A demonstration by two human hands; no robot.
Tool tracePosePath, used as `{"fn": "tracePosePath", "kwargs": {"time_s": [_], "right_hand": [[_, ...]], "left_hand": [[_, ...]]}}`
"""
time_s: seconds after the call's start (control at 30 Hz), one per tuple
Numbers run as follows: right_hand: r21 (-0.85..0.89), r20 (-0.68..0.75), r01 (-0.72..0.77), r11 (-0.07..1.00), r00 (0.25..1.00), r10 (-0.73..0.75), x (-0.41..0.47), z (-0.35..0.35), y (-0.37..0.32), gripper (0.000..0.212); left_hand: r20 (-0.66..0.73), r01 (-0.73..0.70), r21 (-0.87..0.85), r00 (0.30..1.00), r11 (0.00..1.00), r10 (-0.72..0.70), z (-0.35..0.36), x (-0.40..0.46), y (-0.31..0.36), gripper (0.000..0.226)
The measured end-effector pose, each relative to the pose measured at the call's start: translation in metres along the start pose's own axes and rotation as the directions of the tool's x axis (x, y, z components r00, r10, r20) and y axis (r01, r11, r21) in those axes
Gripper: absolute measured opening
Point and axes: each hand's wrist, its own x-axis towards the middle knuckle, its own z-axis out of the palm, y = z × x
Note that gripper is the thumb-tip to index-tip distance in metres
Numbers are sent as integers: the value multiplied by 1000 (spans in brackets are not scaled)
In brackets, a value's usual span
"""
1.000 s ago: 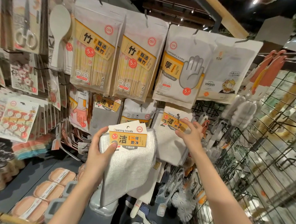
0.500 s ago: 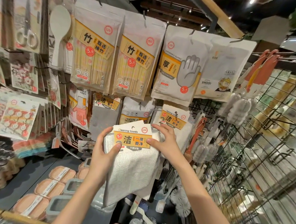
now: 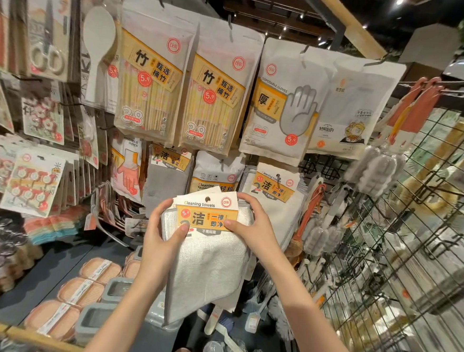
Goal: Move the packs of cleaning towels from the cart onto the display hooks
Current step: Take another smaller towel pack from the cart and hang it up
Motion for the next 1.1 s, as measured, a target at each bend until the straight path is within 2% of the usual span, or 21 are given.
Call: {"fn": "tracePosePath", "kwargs": {"time_s": [0.2,0.33,0.53,0.6,0.7,0.9,1.03,1.1], "right_hand": [[16,-20,28,999,999,-27,1,2,5,60],[8,-25,-9,1000,1000,9,3,-1,8,61],[11,-58,-38,999,998,38,6,-4,10,56],[18,-70,-30,999,997,31,5,-7,10,51],[27,-86,-14,1000,996,16,5,-12,11,42],[35,-123,4,999,992,0,4,-19,13,37],[35,-164,-20,999,986,25,5,-30,18,38],[34,-189,-35,999,981,41,6,-36,20,38]], "left_hand": [[31,17,-39,999,999,-16,1,5,-5,51],[43,15,-69,999,997,-12,1,5,-6,53],[71,8,-29,997,1000,-6,2,5,-3,53],[85,12,-13,996,1000,-11,1,6,-2,50],[118,65,-100,992,993,-53,0,8,-2,37],[103,80,-142,993,987,-66,0,12,-3,27],[98,42,-104,995,994,-31,-5,16,-6,48],[96,37,-97,995,995,-28,-6,17,-7,50]]}}
